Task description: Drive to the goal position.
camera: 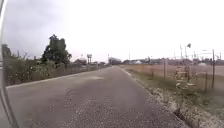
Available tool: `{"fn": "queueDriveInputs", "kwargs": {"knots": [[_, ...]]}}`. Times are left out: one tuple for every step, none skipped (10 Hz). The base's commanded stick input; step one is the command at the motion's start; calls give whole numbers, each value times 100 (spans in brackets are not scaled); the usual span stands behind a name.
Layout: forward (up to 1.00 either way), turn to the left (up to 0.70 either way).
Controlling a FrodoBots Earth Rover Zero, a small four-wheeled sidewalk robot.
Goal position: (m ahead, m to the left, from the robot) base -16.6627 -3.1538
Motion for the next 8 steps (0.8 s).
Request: {"fn": "queueDriveInputs", "kwargs": {"knots": [[8,0],[8,0],[7,0],[8,0],[8,0],[8,0],[8,0],[8,0]]}}
